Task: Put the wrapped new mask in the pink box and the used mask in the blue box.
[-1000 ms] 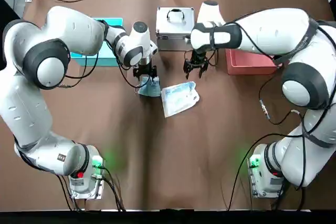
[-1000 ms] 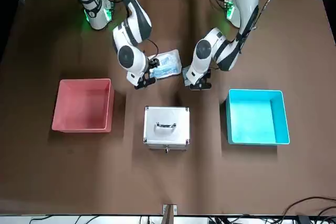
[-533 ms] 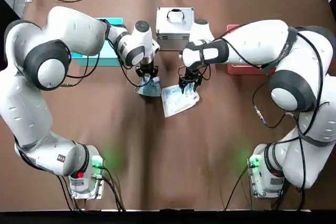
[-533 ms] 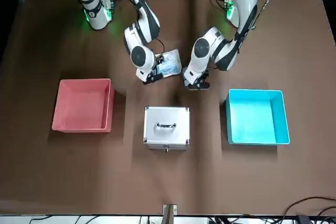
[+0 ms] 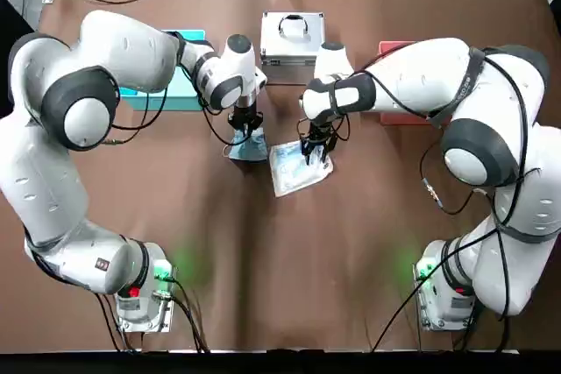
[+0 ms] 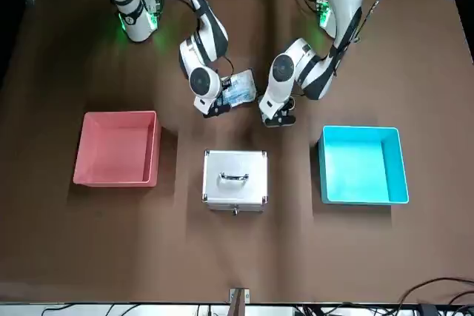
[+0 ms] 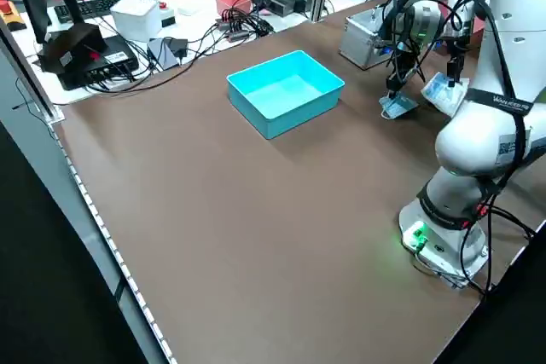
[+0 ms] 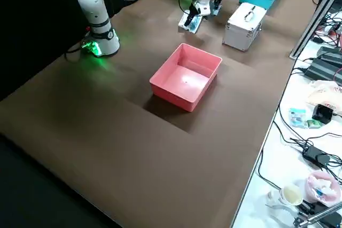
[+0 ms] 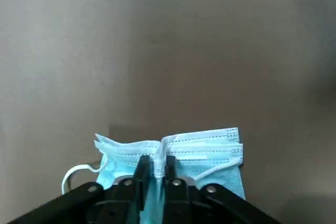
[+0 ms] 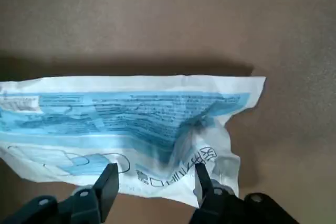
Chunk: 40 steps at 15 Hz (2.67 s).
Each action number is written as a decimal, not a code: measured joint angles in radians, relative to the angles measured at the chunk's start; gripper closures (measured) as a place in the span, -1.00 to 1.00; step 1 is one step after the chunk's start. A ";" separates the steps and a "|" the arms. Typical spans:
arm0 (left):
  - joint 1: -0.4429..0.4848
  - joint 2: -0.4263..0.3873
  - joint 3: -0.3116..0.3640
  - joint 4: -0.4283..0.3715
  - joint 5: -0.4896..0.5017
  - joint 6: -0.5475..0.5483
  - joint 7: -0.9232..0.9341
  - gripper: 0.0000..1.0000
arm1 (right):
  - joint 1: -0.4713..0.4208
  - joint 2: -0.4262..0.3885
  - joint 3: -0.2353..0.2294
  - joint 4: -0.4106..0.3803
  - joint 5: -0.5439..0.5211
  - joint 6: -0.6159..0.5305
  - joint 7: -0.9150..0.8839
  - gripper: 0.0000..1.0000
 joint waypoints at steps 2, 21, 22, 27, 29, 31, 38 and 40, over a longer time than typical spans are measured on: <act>0.000 0.000 0.000 0.025 0.000 -0.045 -0.012 0.92 | 0.000 0.006 -0.002 0.001 0.000 0.005 0.010 -0.19; 0.257 -0.086 0.007 0.587 0.004 -0.667 0.328 0.92 | -0.076 -0.088 -0.165 0.228 0.001 -0.537 0.052 0.97; 0.296 -0.089 0.007 0.587 0.004 -0.668 0.394 0.92 | -0.089 -0.099 -0.193 0.270 0.001 -0.609 0.052 0.97; 0.464 -0.086 0.013 0.586 0.006 -0.635 0.636 0.92 | -0.185 -0.107 -0.306 0.405 -0.056 -0.747 0.000 0.97; 0.505 -0.069 0.015 0.585 0.028 -0.594 0.681 0.92 | -0.283 -0.104 -0.328 0.419 -0.133 -0.748 -0.095 0.97; 0.532 -0.037 0.016 0.584 0.048 -0.539 0.700 0.92 | -0.414 -0.098 -0.337 0.420 -0.166 -0.748 -0.215 0.97; 0.538 0.138 0.017 0.579 0.100 -0.411 0.703 0.92 | -0.667 -0.036 -0.338 0.418 -0.193 -0.663 -0.461 0.97; 0.539 0.167 0.018 0.579 0.122 -0.408 0.703 0.92 | -0.665 0.029 -0.330 0.418 -0.194 -0.625 -0.461 0.97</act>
